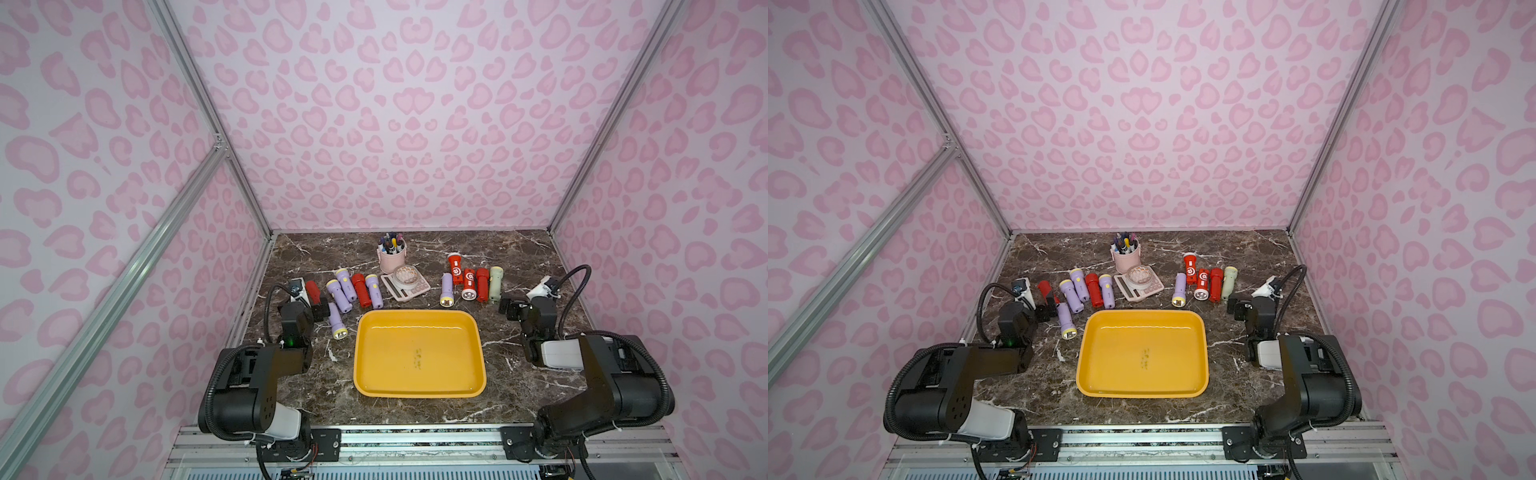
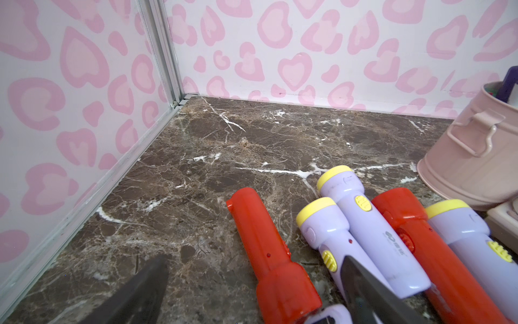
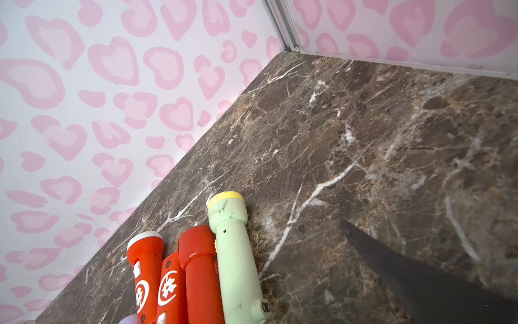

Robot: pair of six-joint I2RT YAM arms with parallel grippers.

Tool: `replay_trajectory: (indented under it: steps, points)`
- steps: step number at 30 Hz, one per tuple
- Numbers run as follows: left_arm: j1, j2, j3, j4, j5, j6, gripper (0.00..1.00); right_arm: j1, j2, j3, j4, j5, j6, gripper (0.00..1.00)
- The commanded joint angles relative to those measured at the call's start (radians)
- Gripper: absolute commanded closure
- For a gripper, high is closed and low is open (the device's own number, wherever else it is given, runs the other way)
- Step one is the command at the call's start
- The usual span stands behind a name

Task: Put the flashlights into the storage boxes
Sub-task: Pick up the flashlight from the center of the board.

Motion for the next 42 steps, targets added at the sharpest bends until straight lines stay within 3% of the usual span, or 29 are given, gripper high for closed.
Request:
replay_trajectory:
  steps: [1,12,17,21,30,38,42]
  points:
    - [0.002,-0.005,-0.002,0.045,-0.006,-0.002,0.03,0.002,0.001,0.004,0.027,0.003,0.005,0.0]
    - [0.001,-0.023,0.024,-0.016,0.028,0.012,0.01,0.011,0.0,0.002,0.034,0.022,-0.001,0.0]
    - [0.002,-0.071,0.173,-0.296,0.06,0.026,0.01,0.014,-0.002,0.002,0.034,0.045,0.004,0.0]
    - [0.0,-0.123,0.227,-0.417,0.104,0.038,0.01,0.017,-0.041,0.033,-0.047,0.078,0.012,0.0]
    - [-0.027,-0.216,0.462,-0.831,0.249,0.003,0.03,0.029,-0.16,0.389,-0.806,0.223,0.128,0.01]
    - [-0.207,-0.167,0.636,-0.941,0.34,-0.054,0.02,0.043,-0.068,0.614,-1.021,0.052,0.191,0.0]
    - [-0.329,-0.119,0.724,-0.993,0.351,-0.053,0.03,0.047,-0.014,0.727,-1.154,0.122,0.388,0.0]
